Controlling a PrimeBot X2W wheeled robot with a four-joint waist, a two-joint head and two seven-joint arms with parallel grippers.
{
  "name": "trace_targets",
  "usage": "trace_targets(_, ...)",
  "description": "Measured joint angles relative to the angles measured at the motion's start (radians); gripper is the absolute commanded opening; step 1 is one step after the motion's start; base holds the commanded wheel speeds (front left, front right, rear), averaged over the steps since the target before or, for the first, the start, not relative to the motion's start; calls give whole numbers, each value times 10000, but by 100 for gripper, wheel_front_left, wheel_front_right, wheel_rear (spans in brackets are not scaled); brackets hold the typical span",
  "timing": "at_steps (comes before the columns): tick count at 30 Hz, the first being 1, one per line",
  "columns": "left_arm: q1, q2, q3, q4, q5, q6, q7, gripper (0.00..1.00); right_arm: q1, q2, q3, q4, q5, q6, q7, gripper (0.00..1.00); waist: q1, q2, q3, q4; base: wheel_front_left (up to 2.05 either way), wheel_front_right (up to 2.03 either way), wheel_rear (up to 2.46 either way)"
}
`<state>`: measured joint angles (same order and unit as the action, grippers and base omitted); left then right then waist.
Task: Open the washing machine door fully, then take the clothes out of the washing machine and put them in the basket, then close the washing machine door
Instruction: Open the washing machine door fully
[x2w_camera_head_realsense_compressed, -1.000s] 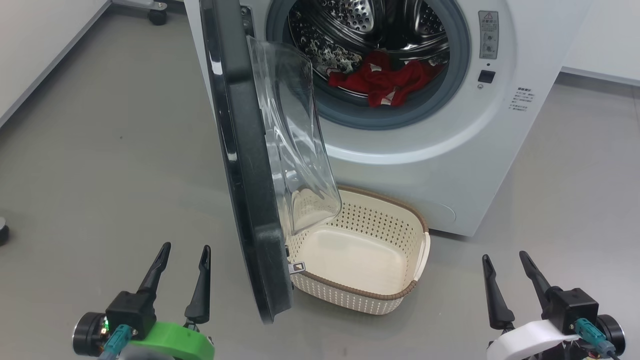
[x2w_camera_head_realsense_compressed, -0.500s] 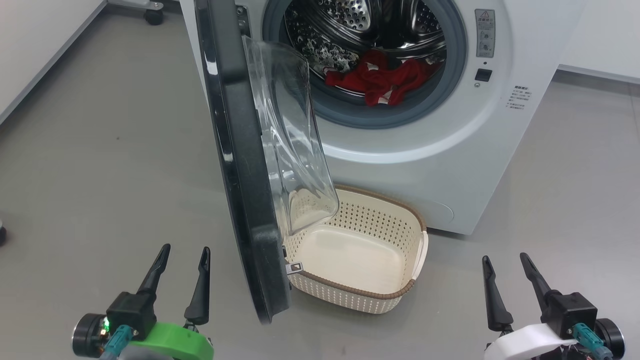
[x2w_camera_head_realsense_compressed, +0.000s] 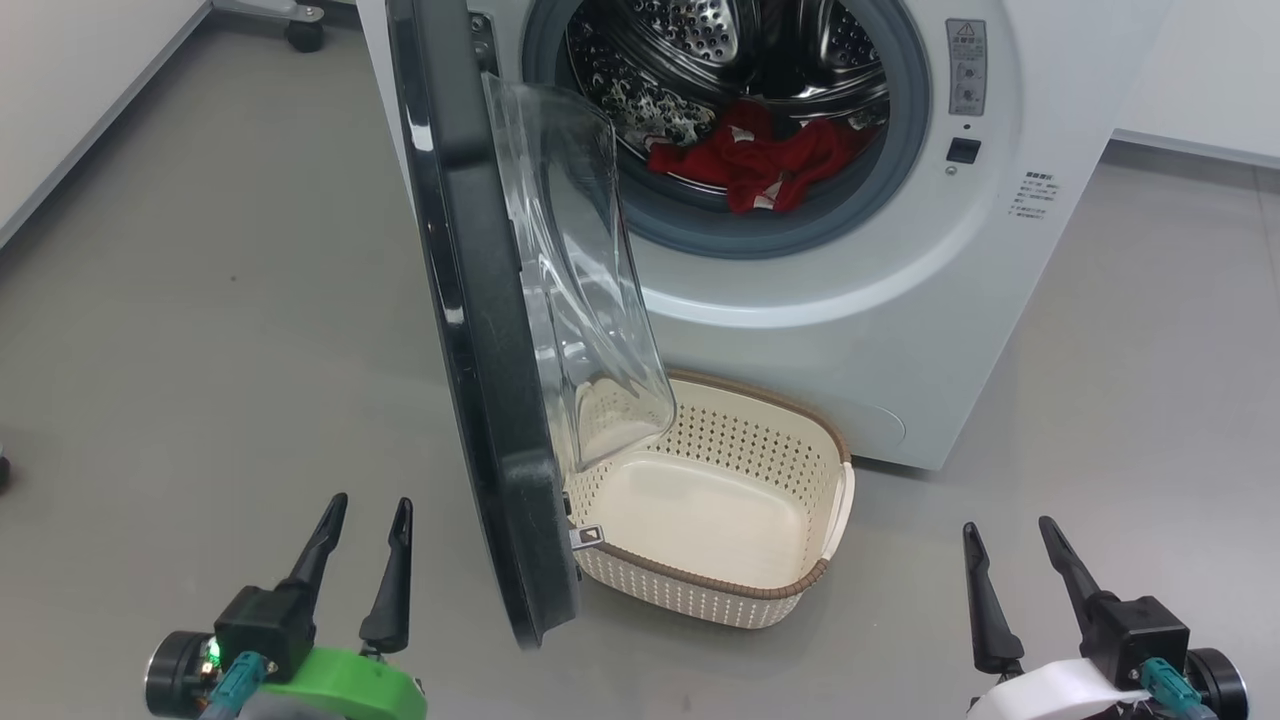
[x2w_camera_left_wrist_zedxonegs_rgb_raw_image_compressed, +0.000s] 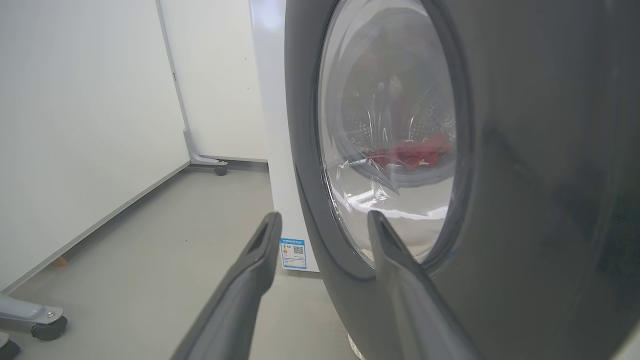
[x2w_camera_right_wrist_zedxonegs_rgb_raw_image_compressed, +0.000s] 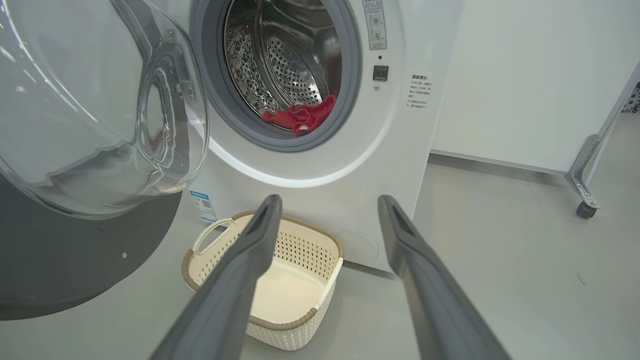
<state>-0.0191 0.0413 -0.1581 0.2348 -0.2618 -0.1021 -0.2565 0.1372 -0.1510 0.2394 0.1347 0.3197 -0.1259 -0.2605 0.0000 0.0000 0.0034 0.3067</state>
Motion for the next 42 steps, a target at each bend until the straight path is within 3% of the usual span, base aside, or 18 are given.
trace_targets(1, 0, 0, -2, 12, 0, 0, 0, 28, 2, 13, -4, 0, -27, 0, 0, 100, 0, 0, -5, -4, 0, 0, 0)
trace_targets(2, 0, 0, -4, 21, 0, 0, 0, 6, 5, 23, -6, 0, -63, 0, 0, 100, 0, 0, -11, -7, 0, 0, 0)
trace_targets(3, 0, 0, -8, 38, 2, 0, 0, 0, 10, 31, -12, 0, -63, 0, 0, 100, 0, 0, -18, -11, 0, 0, 0)
trace_targets(17, -35, 0, 161, -330, 96, 98, 2, 0, 188, 173, -169, -8, -153, 0, 0, 100, 0, 0, -120, -20, 0, 0, 0)
trace_targets(25, -731, -4, 412, -2090, 449, 201, 0, 0, 221, 209, -240, -38, -192, 0, 0, 100, 0, 0, -173, 12, 0, 0, 0)
trace_targets(30, -1572, -6, 364, -3868, 717, 234, -6, 0, 272, 257, -280, -77, -192, 0, 0, 100, 0, 0, -207, 37, 0, 0, 0)
trace_targets(35, -1890, -4, -462, -5030, 702, 82, -13, 0, 275, 278, -291, -82, -209, 0, 0, 100, 0, 0, -209, 41, 0, 0, 0)
trace_targets(42, -1666, 6, -3070, -5386, 12, -182, 163, 0, 282, 318, -290, -81, -234, 0, 0, 100, 0, 0, -156, -18, 0, 0, 0)
